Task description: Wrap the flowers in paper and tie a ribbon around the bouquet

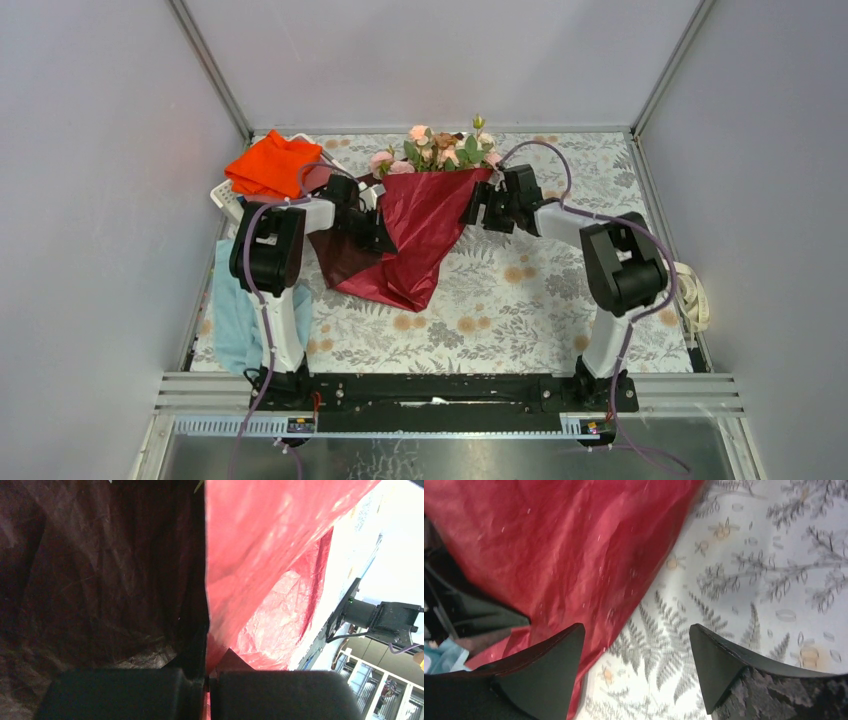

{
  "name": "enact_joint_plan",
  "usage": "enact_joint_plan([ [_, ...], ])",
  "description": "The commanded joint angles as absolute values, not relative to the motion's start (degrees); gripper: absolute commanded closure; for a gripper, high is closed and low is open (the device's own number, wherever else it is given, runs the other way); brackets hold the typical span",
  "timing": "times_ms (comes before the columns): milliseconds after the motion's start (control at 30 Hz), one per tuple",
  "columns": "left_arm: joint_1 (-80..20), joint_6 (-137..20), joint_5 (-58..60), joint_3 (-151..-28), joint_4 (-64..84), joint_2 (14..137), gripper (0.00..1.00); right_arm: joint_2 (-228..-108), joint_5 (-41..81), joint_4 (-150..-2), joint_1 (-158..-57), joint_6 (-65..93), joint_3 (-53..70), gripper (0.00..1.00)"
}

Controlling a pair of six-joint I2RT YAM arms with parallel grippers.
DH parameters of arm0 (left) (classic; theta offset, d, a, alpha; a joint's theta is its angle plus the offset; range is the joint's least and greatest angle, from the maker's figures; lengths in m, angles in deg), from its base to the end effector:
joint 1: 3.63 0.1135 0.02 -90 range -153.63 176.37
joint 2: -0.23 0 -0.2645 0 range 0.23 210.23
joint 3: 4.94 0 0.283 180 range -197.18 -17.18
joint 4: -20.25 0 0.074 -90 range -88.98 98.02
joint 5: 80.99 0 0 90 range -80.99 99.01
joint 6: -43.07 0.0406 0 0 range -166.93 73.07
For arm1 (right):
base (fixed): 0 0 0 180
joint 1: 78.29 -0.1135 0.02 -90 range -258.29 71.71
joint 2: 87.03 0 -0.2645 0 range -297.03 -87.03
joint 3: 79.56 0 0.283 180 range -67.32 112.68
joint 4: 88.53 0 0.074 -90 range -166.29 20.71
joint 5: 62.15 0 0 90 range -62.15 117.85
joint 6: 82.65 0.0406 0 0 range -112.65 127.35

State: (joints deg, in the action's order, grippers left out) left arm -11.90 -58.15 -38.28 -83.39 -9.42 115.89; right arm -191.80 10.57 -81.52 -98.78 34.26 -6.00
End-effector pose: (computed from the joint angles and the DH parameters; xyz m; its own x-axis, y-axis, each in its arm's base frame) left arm 0.3913 -0.0870 0.0874 -0.9673 0.0072 -0.2537 0.1987 0.6434 -0.7393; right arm 0.3874 0.1576 0.1528 -0.7670 0.1747 -0.6174 -0.2307 0.8228 0.5194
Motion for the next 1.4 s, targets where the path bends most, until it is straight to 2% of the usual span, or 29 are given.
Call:
enact_joint_plan([
  [0, -12.67, -56.13, -34.79, -81.63, -10.61, 116.41, 1.00, -197.67, 8.31, -84.31, -98.59, 37.38, 2.38, 0.16],
  [133, -12.80, -55.99, -34.24, -81.29, -10.61, 116.42, 1.00, -201.89, 8.78, -86.27, -98.44, 39.49, 3.13, 0.22],
  [200, -12.94, -55.62, -33.88, -81.26, -10.80, 116.57, 1.00, -202.97, 8.51, -87.26, -98.18, 39.90, 3.40, 0.30],
  [233, -13.07, -55.41, -33.62, -81.35, -11.04, 116.63, 1.00, -203.42, 8.24, -87.31, -97.89, 39.83, 3.81, 0.36],
  [367, -14.14, -54.44, -32.83, -81.38, -11.57, 116.82, 1.00, -203.98, 8.18, -86.75, -95.80, 38.64, 5.62, 0.74],
  [500, -17.80, -53.45, -32.14, -81.77, -11.91, 116.60, 1.00, -203.76, 8.64, -84.52, -92.79, 35.56, 8.49, 0.99],
  [767, -22.24, -56.38, -33.90, -83.96, -9.75, 118.07, 1.00, -202.66, 11.99, -80.33, -87.10, 28.87, 11.34, 1.00],
  [800, -22.52, -57.46, -33.96, -83.69, -8.49, 118.17, 1.00, -202.50, 12.29, -79.45, -87.00, 27.61, 11.79, 0.98],
  [833, -22.68, -58.80, -34.03, -83.05, -7.18, 118.20, 1.00, -202.37, 12.25, -78.31, -86.99, 26.35, 12.20, 0.91],
  [900, -22.70, -60.94, -33.59, -81.85, -4.74, 117.88, 1.00, -200.74, 12.56, -73.78, -87.14, 24.61, 12.34, 0.70],
  [933, -22.70, -61.65, -33.09, -81.26, -3.96, 117.42, 1.00, -198.80, 13.73, -71.73, -87.45, 24.12, 11.74, 0.63],
  [1033, -22.70, -63.90, -31.63, -79.40, -1.01, 116.23, 1.00, -188.73, 20.78, -70.13, -91.46, 21.62, 4.62, 0.57],
  [1100, -22.70, -65.67, -31.42, -78.37, 0.44, 115.66, 1.00, -181.25, 20.41, -72.16, -96.27, 22.95, -2.78, 0.56],
  [1200, -22.70, -67.03, -31.70, -77.86, 1.30, 115.52, 1.00, -175.20, 8.08, -78.88, -103.60, 30.36, -14.90, 0.59],
  [1267, -22.70, -67.26, -31.36, -77.69, 1.51, 115.73, 1.00, -174.35, 2.54, -85.71, -106.75, 37.08, -21.30, 0.70],
  [1367, -22.66, -67.15, -31.01, -77.72, 0.96, 116.15, 1.00, -175.46, 0.77, -94.98, -109.95, 43.49, -28.99, 0.83],
])
